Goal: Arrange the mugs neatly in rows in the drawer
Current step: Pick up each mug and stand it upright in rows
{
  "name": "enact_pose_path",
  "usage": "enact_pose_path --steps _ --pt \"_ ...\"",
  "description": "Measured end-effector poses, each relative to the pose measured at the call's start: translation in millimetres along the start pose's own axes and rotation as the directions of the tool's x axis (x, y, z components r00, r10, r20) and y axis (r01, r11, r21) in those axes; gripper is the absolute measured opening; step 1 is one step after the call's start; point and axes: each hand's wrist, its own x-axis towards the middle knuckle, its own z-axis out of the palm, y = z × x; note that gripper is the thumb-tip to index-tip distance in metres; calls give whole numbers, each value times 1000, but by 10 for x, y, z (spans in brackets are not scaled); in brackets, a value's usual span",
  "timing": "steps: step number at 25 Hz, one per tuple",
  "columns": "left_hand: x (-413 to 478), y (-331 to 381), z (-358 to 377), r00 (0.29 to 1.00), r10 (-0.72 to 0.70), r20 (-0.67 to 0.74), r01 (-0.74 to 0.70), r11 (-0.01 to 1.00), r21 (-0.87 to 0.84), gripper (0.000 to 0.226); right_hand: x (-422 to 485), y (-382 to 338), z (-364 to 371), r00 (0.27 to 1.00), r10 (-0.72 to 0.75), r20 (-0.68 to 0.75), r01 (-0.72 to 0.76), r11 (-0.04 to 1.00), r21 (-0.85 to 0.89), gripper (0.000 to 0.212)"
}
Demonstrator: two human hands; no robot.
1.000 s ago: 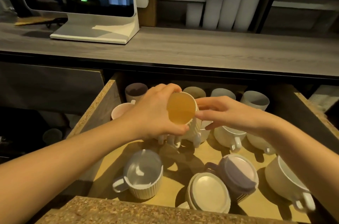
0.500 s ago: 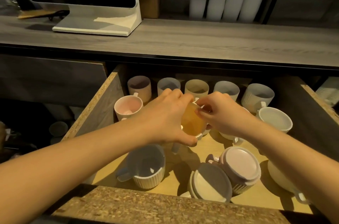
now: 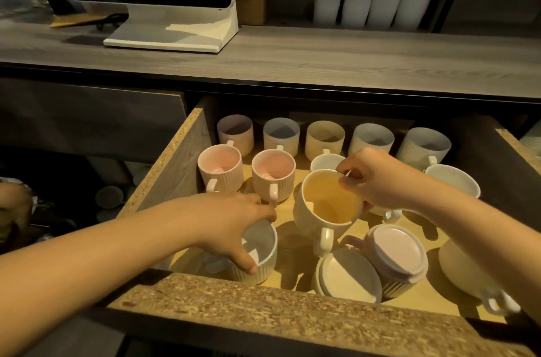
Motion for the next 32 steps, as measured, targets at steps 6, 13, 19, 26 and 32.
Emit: enact_pose_path --steps 6,13,19,26,32 --pt "-45 -35 3 987 -131 -90 140 983 114 72 6 -141 148 998 -17 59 16 1000 13 29" --pt "-65 -359 26 939 -297 -174 340 878 336 64 143 -359 449 971 -83 224 94 995 -42 28" --pt "-78 -438 63 917 -361 -169 398 854 337 68 277 -470 642 956 -79 284 75 997 24 31" --pt "-84 -436 100 913 -376 -160 408 858 312 69 352 -485 710 957 -46 285 45 999 8 31" --pt "-92 -414 69 920 -362 -150 391 865 315 67 306 -488 566 924 -44 380 59 998 -28 35"
